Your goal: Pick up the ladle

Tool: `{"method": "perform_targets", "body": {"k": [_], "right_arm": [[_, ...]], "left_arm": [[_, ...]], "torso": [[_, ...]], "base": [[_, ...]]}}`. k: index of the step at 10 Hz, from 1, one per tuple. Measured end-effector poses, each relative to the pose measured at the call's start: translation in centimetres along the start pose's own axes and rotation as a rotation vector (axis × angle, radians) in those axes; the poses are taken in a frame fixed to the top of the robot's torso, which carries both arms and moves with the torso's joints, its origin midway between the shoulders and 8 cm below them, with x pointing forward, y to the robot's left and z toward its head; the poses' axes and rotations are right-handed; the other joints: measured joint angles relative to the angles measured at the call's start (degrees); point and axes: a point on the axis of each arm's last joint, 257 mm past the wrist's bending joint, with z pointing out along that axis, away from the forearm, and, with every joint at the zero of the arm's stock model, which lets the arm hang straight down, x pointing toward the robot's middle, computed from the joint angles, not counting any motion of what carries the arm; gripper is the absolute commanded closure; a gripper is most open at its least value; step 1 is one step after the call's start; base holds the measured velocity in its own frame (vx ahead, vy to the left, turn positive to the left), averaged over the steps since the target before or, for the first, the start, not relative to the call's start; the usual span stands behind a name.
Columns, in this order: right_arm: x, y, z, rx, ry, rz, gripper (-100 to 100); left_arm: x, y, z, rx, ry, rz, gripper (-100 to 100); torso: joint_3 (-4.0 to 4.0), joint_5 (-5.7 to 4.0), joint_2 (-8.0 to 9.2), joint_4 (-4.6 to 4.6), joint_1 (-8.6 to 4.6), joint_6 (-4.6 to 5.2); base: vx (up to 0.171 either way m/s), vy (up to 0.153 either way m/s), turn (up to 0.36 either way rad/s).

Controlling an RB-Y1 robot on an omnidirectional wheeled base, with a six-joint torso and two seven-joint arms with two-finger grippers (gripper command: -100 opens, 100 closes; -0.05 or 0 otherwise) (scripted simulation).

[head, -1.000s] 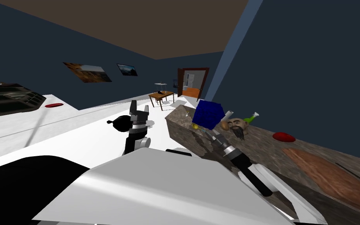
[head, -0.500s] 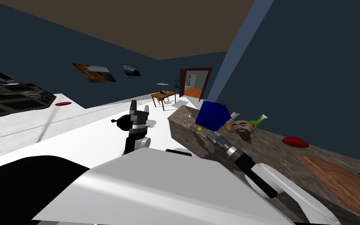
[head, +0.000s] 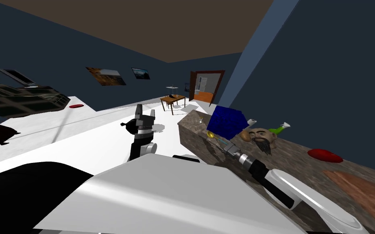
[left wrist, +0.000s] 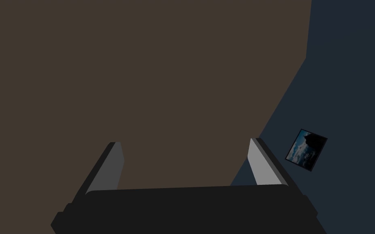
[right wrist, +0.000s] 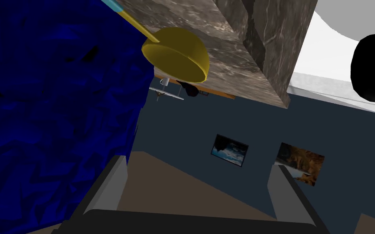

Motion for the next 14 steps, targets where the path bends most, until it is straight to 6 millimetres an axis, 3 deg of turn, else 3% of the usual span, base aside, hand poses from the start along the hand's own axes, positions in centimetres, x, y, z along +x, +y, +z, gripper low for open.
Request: {"method": "perform_targets", "body": {"k": [6, 10, 14], "right_arm": [[4.0, -0.9, -1.2, -0.079, 0.146, -0.236, -100], [7.8, -2.1, -3.3, -0.158, 0.269, -0.431, -100], [10.2, -3.4, -4.9, -0.238, 0.363, -0.593, -100]], "left_arm": [[0.0, 0.0, 0.0, 0.000, 0.000, 0.000, 0], [0.0, 0.0, 0.0, 0.000, 0.000, 0.000, 0], [0.0, 0.0, 0.0, 0.000, 0.000, 0.000, 0]], "torso": [[-0.02, 0.00, -0.03, -0.01, -0.01, 0.00], [-0.07, 0.00, -0.12, -0.03, 0.00, 0.01], [-0.02, -0.01, -0.04, -0.01, -0.05, 0.03]], "base": [[0.027, 0.054, 0.083], [0.043, 0.053, 0.081], [0.034, 0.046, 0.078]]}}
